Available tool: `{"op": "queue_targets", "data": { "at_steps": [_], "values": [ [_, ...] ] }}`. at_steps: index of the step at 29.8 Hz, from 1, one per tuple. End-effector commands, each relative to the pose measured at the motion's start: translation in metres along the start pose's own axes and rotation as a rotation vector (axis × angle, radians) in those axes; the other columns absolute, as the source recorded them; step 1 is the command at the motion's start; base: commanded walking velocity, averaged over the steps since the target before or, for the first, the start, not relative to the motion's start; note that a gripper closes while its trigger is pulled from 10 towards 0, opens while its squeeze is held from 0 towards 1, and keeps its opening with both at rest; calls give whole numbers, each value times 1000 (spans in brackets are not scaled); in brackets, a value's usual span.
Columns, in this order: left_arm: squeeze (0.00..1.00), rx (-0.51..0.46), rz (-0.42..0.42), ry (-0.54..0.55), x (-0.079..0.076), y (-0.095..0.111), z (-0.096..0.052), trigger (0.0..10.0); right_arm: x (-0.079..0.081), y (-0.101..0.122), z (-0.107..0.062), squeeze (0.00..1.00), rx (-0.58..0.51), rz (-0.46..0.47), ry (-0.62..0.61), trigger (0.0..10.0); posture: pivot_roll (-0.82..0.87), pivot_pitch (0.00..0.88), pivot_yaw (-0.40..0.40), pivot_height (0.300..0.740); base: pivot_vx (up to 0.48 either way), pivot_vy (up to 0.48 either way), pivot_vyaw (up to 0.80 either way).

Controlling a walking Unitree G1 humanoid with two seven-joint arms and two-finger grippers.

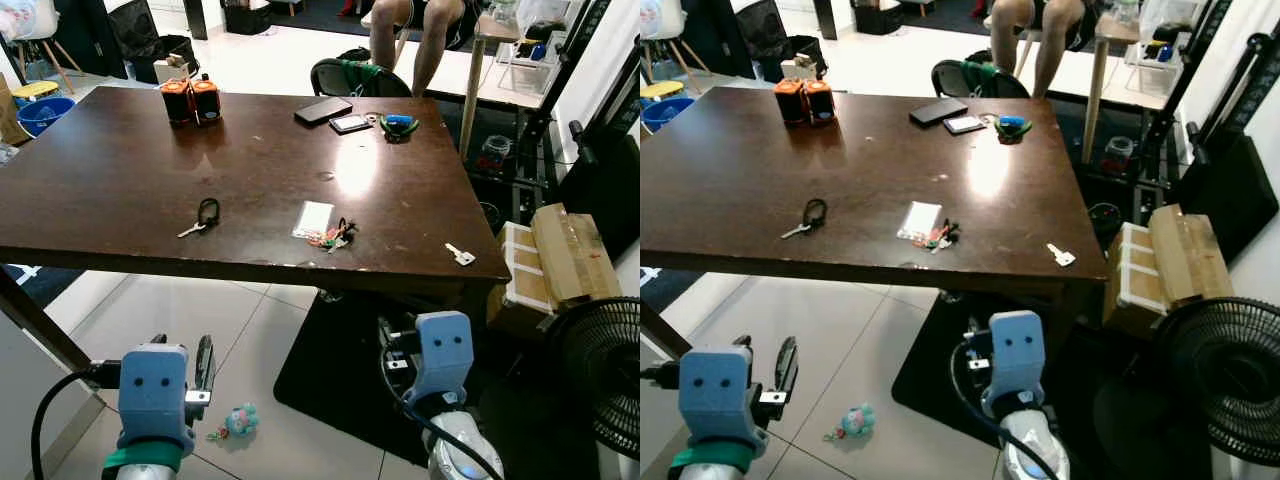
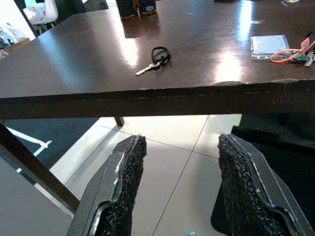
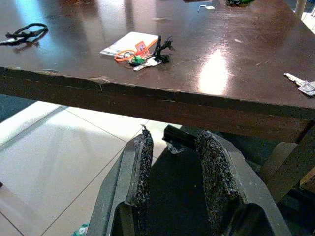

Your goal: Hang keys on a hook

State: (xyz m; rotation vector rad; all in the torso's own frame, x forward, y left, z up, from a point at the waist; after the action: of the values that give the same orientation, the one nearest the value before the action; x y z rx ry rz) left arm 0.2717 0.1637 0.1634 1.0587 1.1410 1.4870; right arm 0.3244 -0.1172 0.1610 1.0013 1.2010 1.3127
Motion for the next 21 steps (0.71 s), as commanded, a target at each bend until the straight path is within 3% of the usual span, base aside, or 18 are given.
{"op": "queue_targets", "data": {
  "at_steps": [1, 16, 21],
  "values": [
    [0, 35, 5, 6, 2, -8, -3, 10000, 1, -6, -3, 0, 23, 6, 0, 10000, -126, 144, 117, 740, 0, 0, 0],
    [0, 42, 1, 11, 3, -9, -3, 10000, 1, -6, -3, 0, 22, 8, 0, 10000, -126, 144, 117, 740, 0, 0, 0],
    [0, 41, -2, 12, 3, -9, -3, 10000, 1, -6, -3, 0, 23, 8, 0, 10000, -126, 144, 117, 740, 255, 0, 0]
  ]
}}
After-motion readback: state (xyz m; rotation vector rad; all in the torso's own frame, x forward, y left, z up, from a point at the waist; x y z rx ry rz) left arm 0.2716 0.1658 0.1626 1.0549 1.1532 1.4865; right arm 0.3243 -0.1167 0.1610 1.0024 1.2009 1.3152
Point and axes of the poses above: a point about 5 cm out from each wrist's last joint towards the gripper, its own z axis pointing out of the wrist towards the gripper, its own y axis along the axis of the wrist's last joint, x = y × z, the point moved 5 cm from there along z, pointing out of the wrist towards the gripper
